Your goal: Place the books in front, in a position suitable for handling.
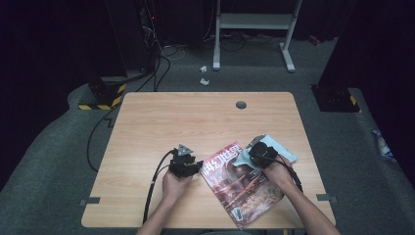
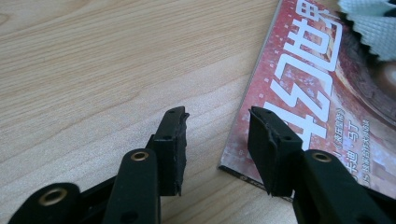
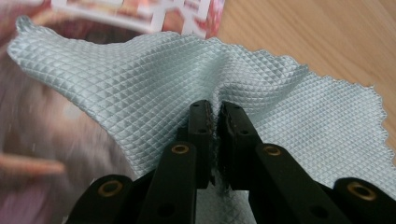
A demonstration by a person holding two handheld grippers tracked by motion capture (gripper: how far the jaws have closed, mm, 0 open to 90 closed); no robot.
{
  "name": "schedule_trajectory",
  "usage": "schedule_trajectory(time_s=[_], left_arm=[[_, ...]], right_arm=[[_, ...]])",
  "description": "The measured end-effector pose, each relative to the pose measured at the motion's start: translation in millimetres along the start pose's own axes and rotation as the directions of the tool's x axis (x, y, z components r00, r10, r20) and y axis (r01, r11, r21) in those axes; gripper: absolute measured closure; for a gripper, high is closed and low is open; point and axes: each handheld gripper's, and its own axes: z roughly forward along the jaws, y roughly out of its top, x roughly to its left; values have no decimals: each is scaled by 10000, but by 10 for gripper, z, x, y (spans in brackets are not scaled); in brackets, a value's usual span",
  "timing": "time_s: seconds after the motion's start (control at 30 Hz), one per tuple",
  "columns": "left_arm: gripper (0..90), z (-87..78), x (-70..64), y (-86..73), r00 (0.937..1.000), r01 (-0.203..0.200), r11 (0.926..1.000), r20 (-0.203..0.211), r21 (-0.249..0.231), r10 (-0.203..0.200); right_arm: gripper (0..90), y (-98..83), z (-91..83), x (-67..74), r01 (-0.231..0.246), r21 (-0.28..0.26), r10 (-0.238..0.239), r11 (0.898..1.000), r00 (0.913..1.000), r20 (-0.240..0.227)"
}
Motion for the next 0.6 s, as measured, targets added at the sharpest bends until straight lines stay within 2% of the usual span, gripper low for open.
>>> schedule_trajectory(time_s=[0.1, 0.2, 0.33, 0.47, 0.6], left_arm=[[568, -4, -14, 6, 9998, -152, 9999, -112, 27, 153], [558, -26, -40, 14, 9995, -256, 9995, -158, 194, 259], [521, -146, -138, 3, 9981, -579, 9980, -211, 238, 584], [495, -241, -228, -34, 9971, -711, 9963, -230, 475, 723], [480, -232, -302, -102, 9976, -673, 9942, -133, 836, 686]], right_arm=[[825, 36, 13, 8, -45, 39, 45, 10000, 10000, 57], [821, 159, 80, 22, -40, -189, 44, 9998, 9997, 228], [820, 268, 133, 12, -143, -288, 150, 9995, 9997, 213], [822, 163, 14, 23, 98, -444, -97, 9990, 9999, 40], [820, -103, -117, 57, 488, -325, -492, 9983, 9987, -104]])
